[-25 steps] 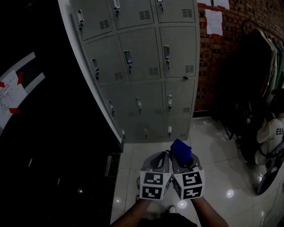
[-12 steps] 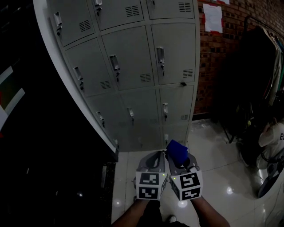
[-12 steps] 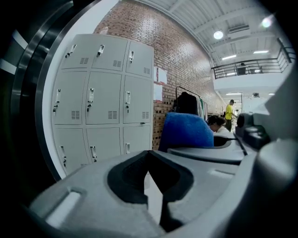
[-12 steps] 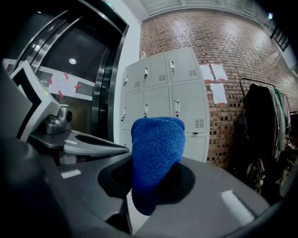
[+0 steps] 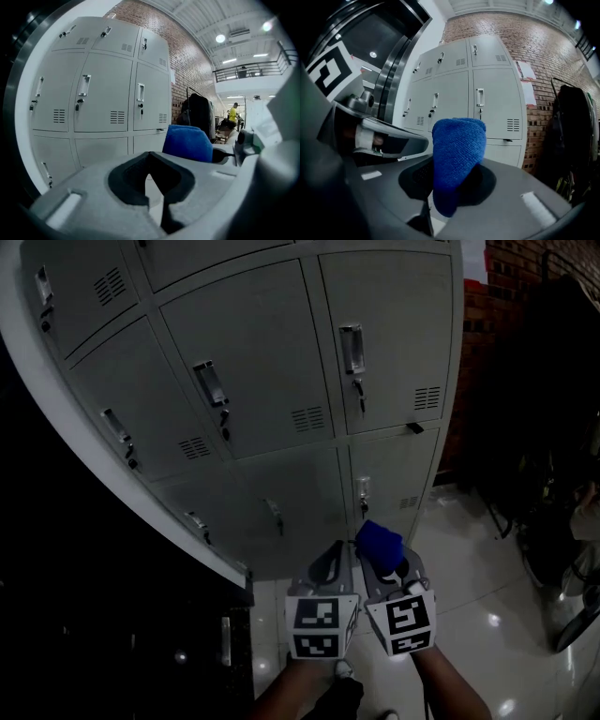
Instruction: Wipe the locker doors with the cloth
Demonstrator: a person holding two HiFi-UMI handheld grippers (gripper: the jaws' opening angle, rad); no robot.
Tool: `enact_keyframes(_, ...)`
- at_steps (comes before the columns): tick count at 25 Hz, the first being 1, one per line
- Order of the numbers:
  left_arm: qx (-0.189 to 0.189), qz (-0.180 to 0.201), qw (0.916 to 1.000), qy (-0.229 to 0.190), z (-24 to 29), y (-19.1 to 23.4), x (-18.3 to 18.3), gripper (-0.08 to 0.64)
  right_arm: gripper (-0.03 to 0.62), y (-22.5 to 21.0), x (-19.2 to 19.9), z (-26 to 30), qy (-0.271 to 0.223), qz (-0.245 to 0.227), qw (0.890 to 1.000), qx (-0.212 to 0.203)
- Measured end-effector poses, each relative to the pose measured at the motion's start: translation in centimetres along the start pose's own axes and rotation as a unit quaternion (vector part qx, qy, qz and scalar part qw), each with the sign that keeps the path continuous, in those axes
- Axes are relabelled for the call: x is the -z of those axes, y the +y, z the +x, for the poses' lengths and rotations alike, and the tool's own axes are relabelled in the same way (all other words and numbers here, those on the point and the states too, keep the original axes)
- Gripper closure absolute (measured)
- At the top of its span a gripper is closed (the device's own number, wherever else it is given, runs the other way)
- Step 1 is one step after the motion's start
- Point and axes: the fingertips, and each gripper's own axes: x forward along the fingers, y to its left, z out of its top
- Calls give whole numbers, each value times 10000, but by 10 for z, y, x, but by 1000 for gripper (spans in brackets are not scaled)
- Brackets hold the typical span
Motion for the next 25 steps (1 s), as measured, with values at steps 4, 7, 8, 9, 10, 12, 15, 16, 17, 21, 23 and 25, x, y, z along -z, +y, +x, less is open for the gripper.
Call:
enact_keyframes(4, 300, 37, 9995, -8, 53, 25, -3, 565, 508, -18, 8, 59, -66, -50, 9998, 190)
enact_keyframes(7, 389, 34, 9992, -106, 85, 41, -5, 565, 509, -31, 15, 95, -60, -49, 9997, 212)
enact_keyframes(8, 398, 27, 9991, -135, 93, 45, -4, 565, 509, -35, 17, 106, -67, -84, 9997, 202)
enact_keyframes(9, 409, 24, 9990, -177, 101, 49, -4, 565, 509, -40, 19, 116, -90, -151, 9996, 205)
enact_keyframes(10, 428, 28, 9988, -245, 108, 51, -4, 565, 509, -45, 20, 126, -129, -239, 9994, 217)
enact_keyframes(12, 514, 46, 9978, -408, 123, 53, -5, 565, 509, -56, 22, 147, -214, -418, 9986, 232)
enact_keyframes(15, 591, 70, 9969, -516, 145, 53, 0, 565, 509, -69, 28, 175, -314, -598, 9975, 224)
enact_keyframes(16, 581, 69, 9968, -535, 152, 54, 2, 565, 509, -73, 31, 183, -323, -629, 9973, 202)
enact_keyframes(17, 556, 74, 9969, -558, 158, 56, 4, 565, 509, -76, 34, 191, -314, -643, 9973, 176)
enact_keyframes(21, 369, 248, 9970, -641, 176, 68, 9, 565, 509, -90, 45, 219, -282, -621, 9976, 117)
enact_keyframes(23, 306, 215, 9972, -640, 183, 73, 14, 565, 509, -97, 48, 230, -283, -613, 9977, 108)
enact_keyframes(25, 222, 188, 9978, -603, 188, 79, 19, 565, 509, -102, 53, 239, -272, -634, 9976, 88)
